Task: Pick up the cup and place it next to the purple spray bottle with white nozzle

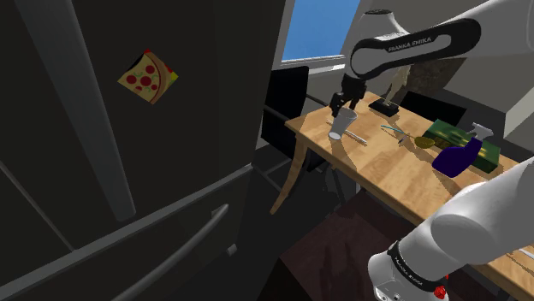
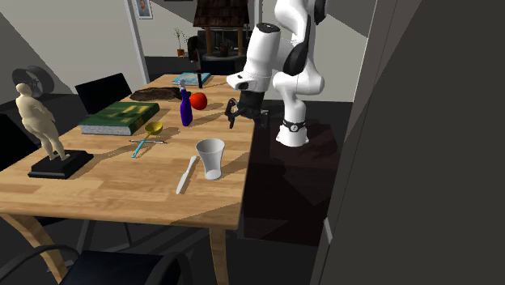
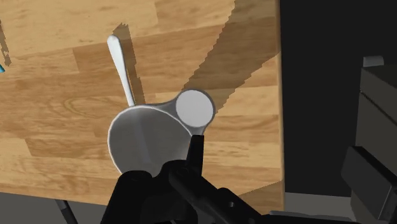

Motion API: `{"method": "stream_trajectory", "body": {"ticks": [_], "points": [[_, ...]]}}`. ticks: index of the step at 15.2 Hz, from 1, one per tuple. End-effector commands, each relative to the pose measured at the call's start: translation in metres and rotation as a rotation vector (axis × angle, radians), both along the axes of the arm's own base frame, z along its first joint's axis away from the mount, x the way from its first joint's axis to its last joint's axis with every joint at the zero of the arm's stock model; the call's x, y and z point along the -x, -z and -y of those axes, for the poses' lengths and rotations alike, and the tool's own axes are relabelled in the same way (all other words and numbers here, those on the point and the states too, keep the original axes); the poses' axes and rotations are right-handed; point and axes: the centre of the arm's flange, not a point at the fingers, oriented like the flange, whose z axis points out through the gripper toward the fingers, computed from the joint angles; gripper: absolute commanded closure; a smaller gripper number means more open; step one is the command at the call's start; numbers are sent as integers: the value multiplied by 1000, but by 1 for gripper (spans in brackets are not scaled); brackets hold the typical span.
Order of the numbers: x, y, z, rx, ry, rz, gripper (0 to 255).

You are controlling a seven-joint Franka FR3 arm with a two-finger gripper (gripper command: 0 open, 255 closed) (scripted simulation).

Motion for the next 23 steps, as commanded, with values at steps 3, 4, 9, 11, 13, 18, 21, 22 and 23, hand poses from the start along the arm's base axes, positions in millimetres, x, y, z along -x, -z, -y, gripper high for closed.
{"method": "stream_trajectory", "body": {"ticks": [3,4,9,11,13,18,21,22,23], "points": [[-30,26,37,31,23,1,0],[-36,32,46,39,28,1,0],[-44,53,60,47,35,2,0],[-44,63,63,47,35,2,0],[-44,76,67,47,35,2,0],[-44,76,67,47,35,2,0],[-44,76,67,47,35,2,0],[-44,76,67,47,35,2,255],[-44,76,67,47,35,2,255]]}}
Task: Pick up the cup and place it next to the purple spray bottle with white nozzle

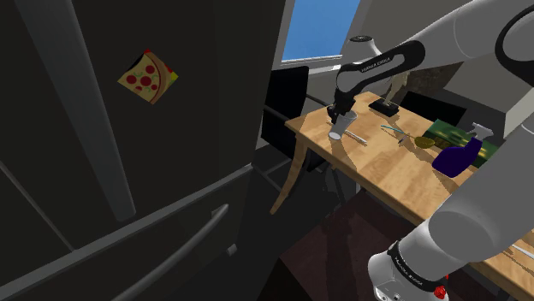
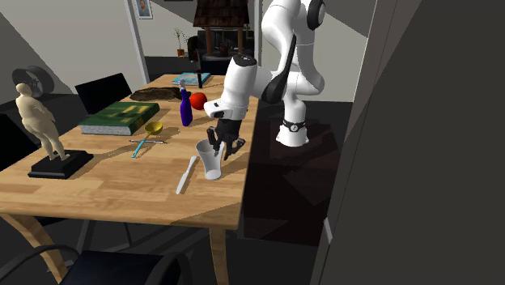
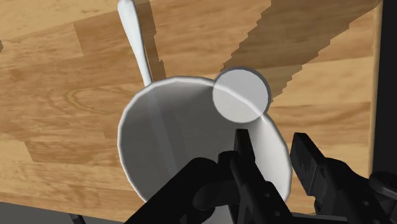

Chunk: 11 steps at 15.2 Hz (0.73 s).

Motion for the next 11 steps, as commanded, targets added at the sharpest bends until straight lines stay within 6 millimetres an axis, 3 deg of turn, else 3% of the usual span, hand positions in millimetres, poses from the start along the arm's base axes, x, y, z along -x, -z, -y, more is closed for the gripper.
{"method": "stream_trajectory", "body": {"ticks": [1,8,11], "points": [[0,0,0,0,0,0,255],[0,0,0,0,0,0,255],[0,-16,0,0,0,0,255]]}}
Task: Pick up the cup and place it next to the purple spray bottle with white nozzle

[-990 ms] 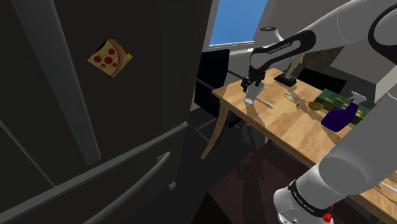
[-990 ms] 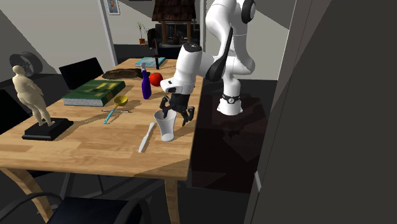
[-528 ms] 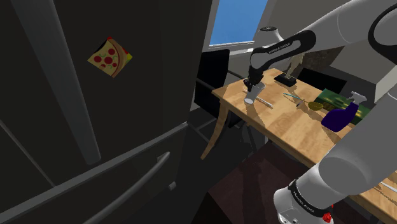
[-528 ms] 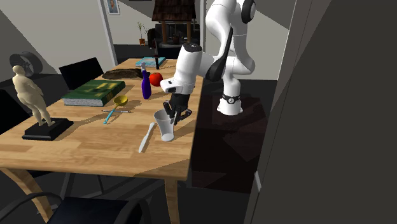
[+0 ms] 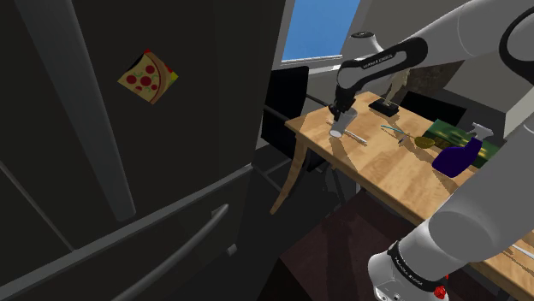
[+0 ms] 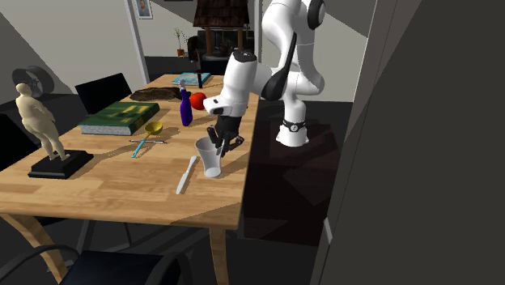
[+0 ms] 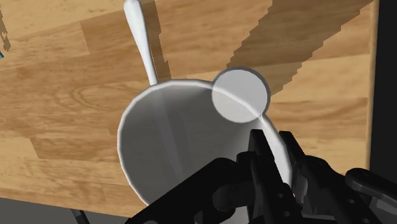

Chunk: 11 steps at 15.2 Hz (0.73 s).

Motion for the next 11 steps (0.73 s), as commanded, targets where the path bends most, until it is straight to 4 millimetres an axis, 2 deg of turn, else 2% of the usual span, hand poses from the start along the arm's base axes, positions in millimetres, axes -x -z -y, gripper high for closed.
{"method": "stream_trajectory", "body": {"ticks": [1,11], "points": [[1,-10,0,0,0,0,255],[1,-63,0,0,0,0,255]]}}
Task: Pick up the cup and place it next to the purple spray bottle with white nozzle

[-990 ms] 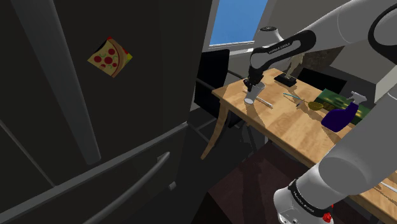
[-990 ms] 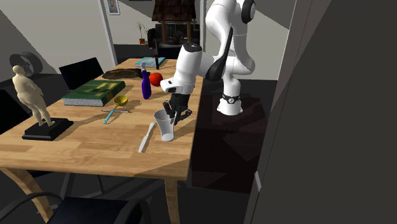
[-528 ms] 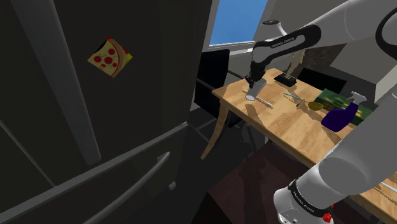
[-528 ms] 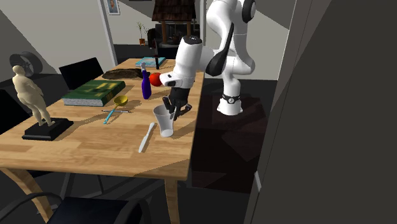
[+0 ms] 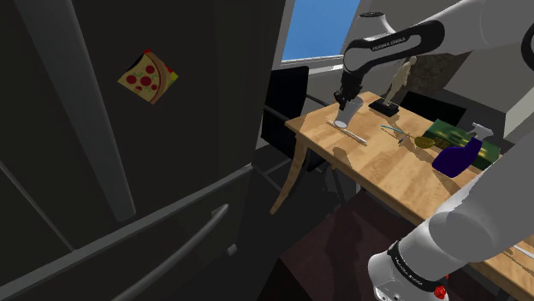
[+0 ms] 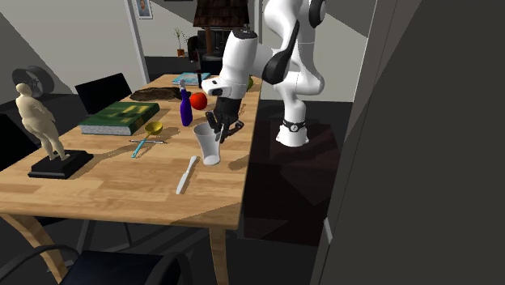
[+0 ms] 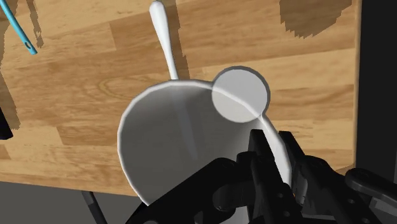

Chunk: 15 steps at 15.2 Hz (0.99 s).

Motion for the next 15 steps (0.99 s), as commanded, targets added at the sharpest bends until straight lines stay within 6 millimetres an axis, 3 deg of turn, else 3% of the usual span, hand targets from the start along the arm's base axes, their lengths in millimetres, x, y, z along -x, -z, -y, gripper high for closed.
{"method": "stream_trajectory", "body": {"ticks": [1,15], "points": [[-1,-12,0,0,0,0,255],[-1,-86,0,0,0,0,255]]}}
